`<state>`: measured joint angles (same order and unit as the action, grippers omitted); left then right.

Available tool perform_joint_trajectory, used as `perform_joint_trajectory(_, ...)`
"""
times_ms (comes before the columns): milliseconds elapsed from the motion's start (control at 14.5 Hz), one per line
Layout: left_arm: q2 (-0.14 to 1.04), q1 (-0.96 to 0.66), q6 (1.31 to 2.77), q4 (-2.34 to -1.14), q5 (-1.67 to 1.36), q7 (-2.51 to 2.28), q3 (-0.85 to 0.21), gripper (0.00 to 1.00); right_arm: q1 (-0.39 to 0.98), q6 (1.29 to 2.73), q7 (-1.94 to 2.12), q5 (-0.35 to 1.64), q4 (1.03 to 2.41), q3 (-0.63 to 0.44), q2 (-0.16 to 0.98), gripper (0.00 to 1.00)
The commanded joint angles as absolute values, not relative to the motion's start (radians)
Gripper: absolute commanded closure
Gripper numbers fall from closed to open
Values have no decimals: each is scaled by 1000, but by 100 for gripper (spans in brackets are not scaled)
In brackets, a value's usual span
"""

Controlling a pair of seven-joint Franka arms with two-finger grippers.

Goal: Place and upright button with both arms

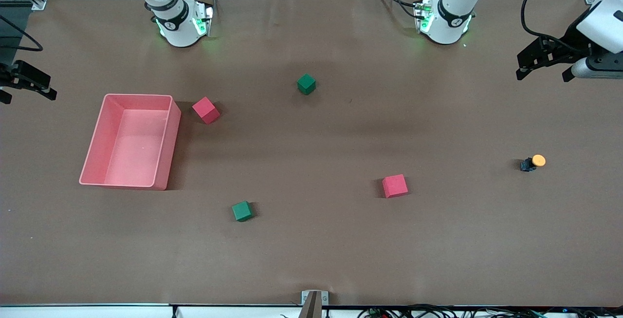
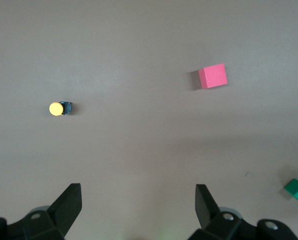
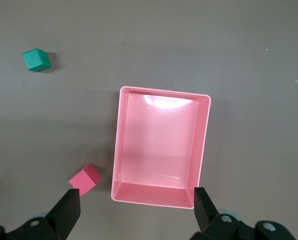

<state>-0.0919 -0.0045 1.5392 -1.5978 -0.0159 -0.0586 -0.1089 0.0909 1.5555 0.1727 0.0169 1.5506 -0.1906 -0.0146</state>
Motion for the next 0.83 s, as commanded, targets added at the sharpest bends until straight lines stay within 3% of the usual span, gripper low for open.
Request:
perform_joint_trajectory(0,-117,-11,1569,-1620,6,-58,-107,0,84,1545,184,11,1536,-184,-6,0)
perform_joint_trajectory(760,-120,-8,1496,-1612,-11,-61,-112,0,83,1548,179,21,1536,-184,-5,0)
